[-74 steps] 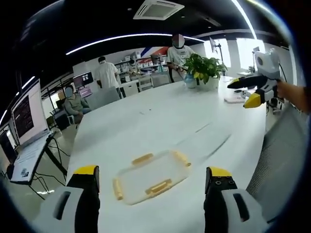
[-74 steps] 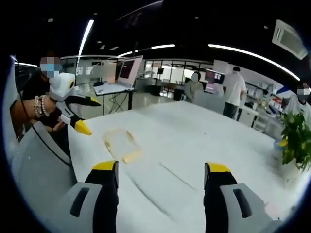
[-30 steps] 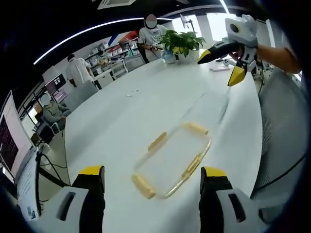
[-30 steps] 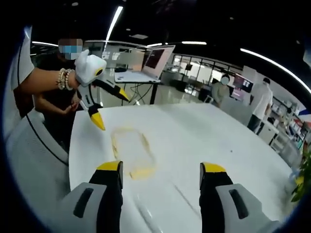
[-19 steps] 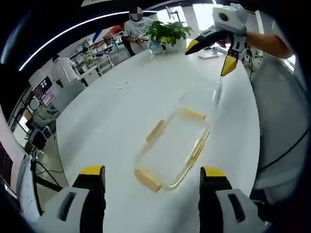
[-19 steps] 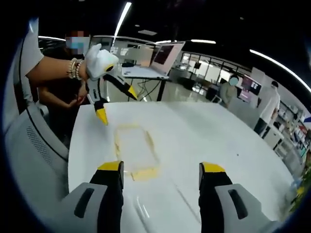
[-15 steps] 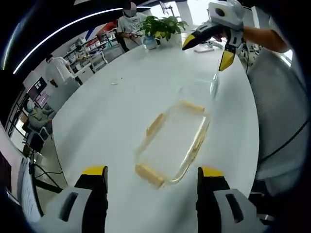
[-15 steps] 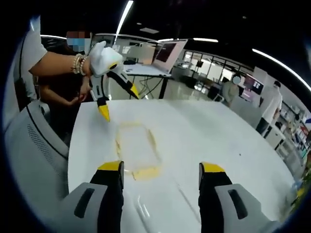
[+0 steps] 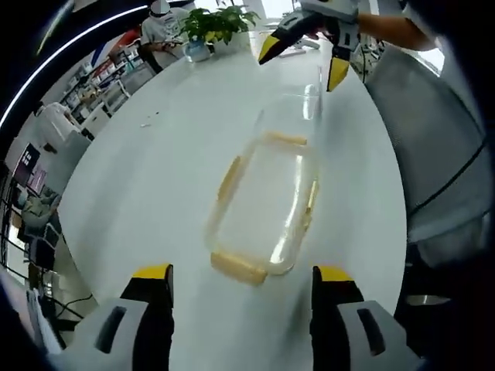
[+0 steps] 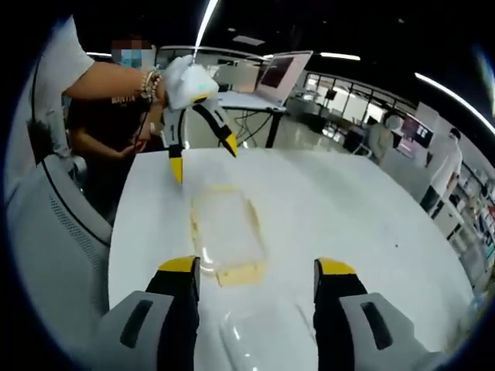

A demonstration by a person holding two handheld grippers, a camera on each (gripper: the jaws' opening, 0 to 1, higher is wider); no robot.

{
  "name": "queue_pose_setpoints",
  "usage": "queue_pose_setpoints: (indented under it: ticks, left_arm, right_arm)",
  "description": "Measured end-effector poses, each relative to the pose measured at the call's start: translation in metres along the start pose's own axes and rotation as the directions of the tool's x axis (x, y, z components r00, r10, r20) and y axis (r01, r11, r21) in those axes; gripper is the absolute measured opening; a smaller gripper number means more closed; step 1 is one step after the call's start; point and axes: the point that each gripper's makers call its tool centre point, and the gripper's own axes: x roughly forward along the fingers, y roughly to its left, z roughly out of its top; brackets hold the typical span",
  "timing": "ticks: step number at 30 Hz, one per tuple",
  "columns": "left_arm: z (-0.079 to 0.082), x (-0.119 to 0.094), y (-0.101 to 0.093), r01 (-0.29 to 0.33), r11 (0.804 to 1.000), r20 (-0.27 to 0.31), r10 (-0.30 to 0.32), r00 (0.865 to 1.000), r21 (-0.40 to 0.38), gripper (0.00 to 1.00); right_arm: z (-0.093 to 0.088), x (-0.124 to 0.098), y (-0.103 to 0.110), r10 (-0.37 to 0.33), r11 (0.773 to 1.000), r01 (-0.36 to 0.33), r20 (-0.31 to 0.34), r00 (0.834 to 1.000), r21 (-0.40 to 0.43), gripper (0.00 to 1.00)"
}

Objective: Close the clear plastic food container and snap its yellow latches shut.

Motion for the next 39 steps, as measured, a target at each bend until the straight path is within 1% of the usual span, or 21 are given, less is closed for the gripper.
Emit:
queue_pose_setpoints:
  ticks: [3,7,9,14,19,24,26,29,32,33,36,39]
  left_arm:
    - [-0.005,0.004,-0.001,0.038,0.999,-0.021,-0.037,0.999,0.017,0.66]
    - [-0.006,0.008,-0.001,0.071,0.997,-0.029,-0.07,0.997,0.037,0.65]
    - [-0.008,0.011,-0.001,0.089,0.995,-0.046,-0.087,0.995,0.054,0.65]
    - [-0.013,0.017,-0.001,0.129,0.989,-0.074,-0.124,0.989,0.068,0.61]
    - [-0.017,0.02,0.001,0.153,0.986,-0.091,-0.146,0.985,0.073,0.59]
    - [-0.016,0.025,0.0,0.175,0.981,-0.099,-0.167,0.981,0.084,0.58]
    - [-0.015,0.027,-0.001,0.192,0.978,-0.098,-0.184,0.978,0.08,0.57]
    - [-0.016,0.03,-0.002,0.207,0.975,-0.104,-0.199,0.975,0.078,0.56]
    - [-0.018,0.031,-0.003,0.221,0.972,-0.113,-0.212,0.971,0.075,0.55]
    - [-0.019,0.032,-0.004,0.225,0.971,-0.117,-0.216,0.969,0.074,0.54]
    - [-0.02,0.033,-0.005,0.24,0.968,-0.124,-0.229,0.965,0.076,0.54]
    - [-0.019,0.035,-0.003,0.243,0.967,-0.121,-0.233,0.965,0.075,0.54]
  right_arm:
    - [-0.003,0.005,0.004,0.026,1.0,-0.027,-0.019,0.999,-0.003,0.56]
    - [-0.006,0.012,0.005,0.054,0.999,-0.054,-0.04,0.998,-0.006,0.57]
    - [-0.007,0.016,0.005,0.067,0.998,-0.068,-0.049,0.997,-0.009,0.57]
    - [-0.017,0.026,0.012,0.12,0.993,-0.121,-0.092,0.988,-0.006,0.55]
    - [-0.027,0.039,0.017,0.166,0.985,-0.17,-0.141,0.976,-0.013,0.55]
    - [-0.032,0.047,0.019,0.201,0.979,-0.204,-0.162,0.966,-0.001,0.51]
    - [-0.035,0.052,0.021,0.22,0.975,-0.223,-0.176,0.96,0.004,0.51]
    - [-0.038,0.058,0.02,0.235,0.971,-0.237,-0.187,0.954,0.01,0.51]
    - [-0.044,0.062,0.02,0.255,0.966,-0.257,-0.213,0.943,0.017,0.5]
    - [-0.046,0.063,0.021,0.266,0.963,-0.269,-0.224,0.937,0.02,0.5]
    - [-0.047,0.065,0.022,0.286,0.957,-0.289,-0.236,0.929,0.023,0.49]
    - [-0.049,0.068,0.02,0.294,0.954,-0.299,-0.253,0.922,0.017,0.47]
